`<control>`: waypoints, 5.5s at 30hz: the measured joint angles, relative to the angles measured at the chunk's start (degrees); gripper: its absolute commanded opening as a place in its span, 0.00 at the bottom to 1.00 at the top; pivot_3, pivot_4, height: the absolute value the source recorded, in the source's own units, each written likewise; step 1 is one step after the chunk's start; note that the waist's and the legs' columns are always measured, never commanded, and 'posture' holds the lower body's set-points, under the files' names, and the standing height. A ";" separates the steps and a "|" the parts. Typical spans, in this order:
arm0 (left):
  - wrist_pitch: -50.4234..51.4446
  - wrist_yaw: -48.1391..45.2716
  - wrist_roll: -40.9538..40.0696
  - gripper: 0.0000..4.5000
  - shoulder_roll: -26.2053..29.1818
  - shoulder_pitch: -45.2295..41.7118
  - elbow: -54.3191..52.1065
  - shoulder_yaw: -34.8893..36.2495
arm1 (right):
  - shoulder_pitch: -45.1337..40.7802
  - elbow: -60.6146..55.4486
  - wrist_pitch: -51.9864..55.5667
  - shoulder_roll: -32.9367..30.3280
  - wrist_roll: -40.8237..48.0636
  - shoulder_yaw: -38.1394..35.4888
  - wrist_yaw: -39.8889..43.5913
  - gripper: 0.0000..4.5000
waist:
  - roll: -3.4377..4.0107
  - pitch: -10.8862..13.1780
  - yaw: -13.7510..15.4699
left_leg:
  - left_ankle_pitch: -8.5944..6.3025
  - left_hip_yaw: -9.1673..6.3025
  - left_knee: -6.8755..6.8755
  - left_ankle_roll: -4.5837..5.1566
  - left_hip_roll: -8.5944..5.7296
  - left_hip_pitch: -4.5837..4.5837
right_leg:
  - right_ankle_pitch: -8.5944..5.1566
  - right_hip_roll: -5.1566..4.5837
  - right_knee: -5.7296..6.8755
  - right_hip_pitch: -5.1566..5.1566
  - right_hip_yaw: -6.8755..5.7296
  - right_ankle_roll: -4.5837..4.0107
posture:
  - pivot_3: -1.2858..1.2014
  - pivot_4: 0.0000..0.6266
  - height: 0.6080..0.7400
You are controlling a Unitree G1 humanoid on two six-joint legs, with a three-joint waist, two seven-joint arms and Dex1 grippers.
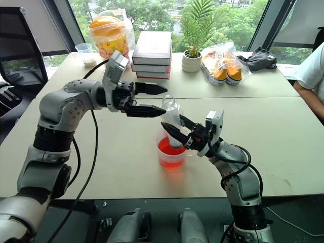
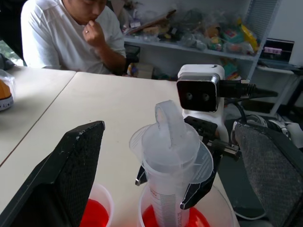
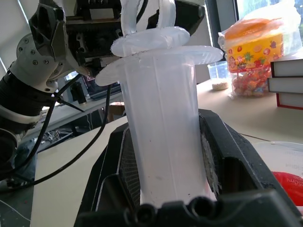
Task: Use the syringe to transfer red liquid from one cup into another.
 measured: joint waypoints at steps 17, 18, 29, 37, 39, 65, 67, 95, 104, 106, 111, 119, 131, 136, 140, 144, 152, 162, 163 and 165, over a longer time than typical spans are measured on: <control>2.44 1.49 -0.16 0.01 -2.24 0.00 -0.10 -0.24 | -0.03 -0.10 -0.02 -2.35 0.78 0.58 -0.86 0.31 | 0.00 0.00 0.03 | 0.00 -0.01 0.01 0.00 0.00 0.02 | 0.00 -0.01 0.00 0.03 0.00 0.00 | 0.52 0.24 1.00; 2.41 1.49 -0.15 0.01 -2.23 -0.01 -0.05 -0.23 | -0.10 -0.10 0.27 -2.44 1.06 0.59 -0.86 0.31 | 0.00 0.00 0.03 | 0.00 -0.01 0.01 0.00 0.00 0.02 | 0.00 -0.01 0.00 0.03 0.00 0.00 | 0.52 0.24 1.00; 1.98 0.94 0.34 0.01 -2.07 -3.83 3.54 -0.39 | -2.11 0.91 2.84 -4.07 4.08 0.45 -0.76 0.31 | 0.00 0.00 0.06 | 0.00 -0.01 0.01 0.00 0.00 0.01 | 0.00 0.00 0.00 0.02 0.00 0.00 | 0.52 0.24 1.00; 0.18 -0.59 0.63 0.01 -0.96 -5.91 6.22 -0.45 | -2.62 2.20 2.89 -4.39 4.91 0.79 -0.43 0.31 | 0.00 0.00 0.04 | 0.00 -0.01 0.01 0.00 0.00 0.00 | 0.00 0.00 -0.01 0.02 0.00 0.00 | 0.52 0.24 1.00; -0.44 -1.11 0.65 0.01 -0.84 -6.18 7.00 -0.47 | -2.63 2.37 2.90 -4.39 4.99 0.91 -0.43 0.31 | 0.00 0.00 0.08 | 0.00 -0.01 0.01 0.00 0.00 0.00 | 0.00 0.00 -0.01 0.02 0.00 0.00 | 0.52 0.24 1.00; -5.50 -1.63 1.95 0.98 3.39 -5.92 8.22 2.89 | -6.17 -1.92 10.15 -6.09 8.17 1.64 -1.79 0.31 | 0.00 0.00 0.10 | 0.00 -0.02 0.02 0.00 0.00 -0.01 | 0.00 -0.01 0.01 0.01 0.00 0.00 | 0.52 0.24 1.00; -5.44 -1.68 1.88 0.98 5.00 -4.90 8.10 3.91 | -7.08 -2.08 11.87 -6.11 9.66 1.04 -3.09 0.31 | 0.00 0.01 -0.08 | 0.00 -0.02 0.02 0.00 0.01 -0.01 | 0.00 -0.01 0.02 -0.02 0.01 0.00 | 0.52 0.24 1.00; -9.29 5.95 6.68 0.98 0.22 -10.23 14.20 5.59 | -27.74 32.98 -10.64 4.69 -0.63 -3.62 0.44 0.31 | 0.00 0.01 -0.07 | 0.04 0.03 -0.05 -0.06 -0.02 -0.07 | 0.01 -0.06 0.05 -0.13 -0.01 0.01 | 0.52 0.24 1.00; -16.46 5.81 9.47 0.98 -6.45 -19.90 27.94 5.60 | -26.02 32.28 -10.88 4.83 -1.83 -2.79 0.72 0.31 | 0.01 0.01 -0.20 | 0.03 0.07 -0.06 -0.06 -0.01 -0.06 | 0.01 -0.03 0.04 -0.14 0.00 0.01 | 0.52 0.24 1.00; -16.91 5.37 9.77 0.78 -6.99 -19.96 29.49 5.60 | -25.83 32.23 -10.88 4.77 -1.85 -2.76 0.70 0.31 | 0.01 0.01 -0.39 | 0.04 0.06 -0.07 -0.06 0.01 -0.06 | 0.01 0.01 0.05 -0.16 0.01 0.01 | 0.52 0.24 1.00; -17.83 4.36 10.65 0.27 -7.55 -19.96 31.02 5.59 | -25.73 32.22 -10.87 4.74 -2.19 -2.59 0.69 0.31 | 0.01 0.01 -0.25 | 0.04 0.06 -0.07 -0.06 0.01 -0.07 | 0.01 0.01 0.06 -0.18 0.01 0.01 | 0.52 0.24 1.00; -17.87 3.09 10.87 0.02 -7.86 -19.95 30.82 5.65 | -25.75 31.91 -10.51 4.36 -2.32 -2.56 0.69 0.31 | 0.01 0.01 -0.12 | 0.04 0.06 -0.07 -0.06 0.01 -0.08 | 0.01 0.00 0.06 -0.18 0.02 0.01 | 0.52 0.24 1.00; -19.11 2.51 11.51 0.02 -7.77 -16.47 24.62 5.55 | -25.84 27.84 -6.92 2.02 -2.31 -2.30 0.29 0.31 | 0.01 0.01 -0.10 | 0.04 0.06 -0.07 -0.06 0.00 -0.08 | 0.01 -0.01 0.06 -0.18 0.03 0.01 | 0.52 0.24 1.00; -19.24 3.25 11.51 0.02 -7.90 -14.98 22.41 5.61 | -27.08 27.06 -4.88 1.03 -2.30 -2.28 0.24 0.31 | 0.01 0.01 -0.09 | 0.04 0.06 -0.07 -0.06 0.01 -0.08 | 0.01 -0.02 0.07 -0.18 0.03 0.01 | 0.52 0.24 1.00; -19.03 3.77 11.50 0.02 -8.00 -14.06 21.20 5.61 | -27.62 26.67 -4.31 0.75 -2.25 -2.28 0.23 0.31 | 0.01 0.01 -0.08 | 0.04 0.06 -0.07 -0.06 0.00 -0.08 | 0.01 -0.02 0.06 -0.18 0.03 0.01 | 0.52 0.24 1.00; -18.78 3.95 11.47 0.02 -8.01 -13.01 20.04 5.61 | -27.70 25.70 -3.32 0.56 -2.21 -2.28 0.16 0.31 | 0.01 0.01 -0.08 | 0.04 0.06 -0.07 -0.06 0.00 -0.08 | 0.01 -0.02 0.07 -0.18 0.03 0.01 | 0.52 0.24 1.00; -18.67 4.84 11.44 0.02 -7.98 -12.42 18.81 5.66 | -28.64 25.49 -1.97 0.11 -2.14 -2.28 0.14 0.31 | 0.01 0.01 -0.07 | 0.04 0.06 -0.07 -0.06 0.00 -0.08 | 0.01 -0.02 0.06 -0.18 0.03 0.01 | 0.52 0.24 1.00; -15.34 4.62 10.86 0.29 -6.13 -13.27 19.34 5.75 | -28.67 25.48 -1.99 0.71 -1.69 -2.67 -0.57 0.31 | 0.01 0.01 -0.12 | 0.04 0.06 -0.07 -0.06 0.00 -0.06 | 0.01 -0.02 0.07 -0.18 0.03 0.01 | 0.52 0.24 1.00; -14.32 4.12 10.76 0.40 -5.25 -13.17 19.86 5.73 | -28.67 25.48 -2.22 0.68 -1.54 -3.82 -1.14 0.31 | 0.02 0.01 -0.12 | 0.04 0.06 -0.07 -0.06 0.00 -0.07 | 0.01 -0.01 0.08 -0.18 0.03 0.01 | 0.52 0.24 1.00; -12.57 3.80 10.49 0.63 -3.78 -12.94 20.50 5.98 | -28.83 25.14 -2.71 0.53 -1.12 -5.06 -1.38 0.31 | 0.02 0.01 -0.19 | 0.04 0.06 -0.07 -0.06 0.01 -0.07 | 0.01 -0.01 0.08 -0.18 0.03 0.01 | 0.52 0.24 1.00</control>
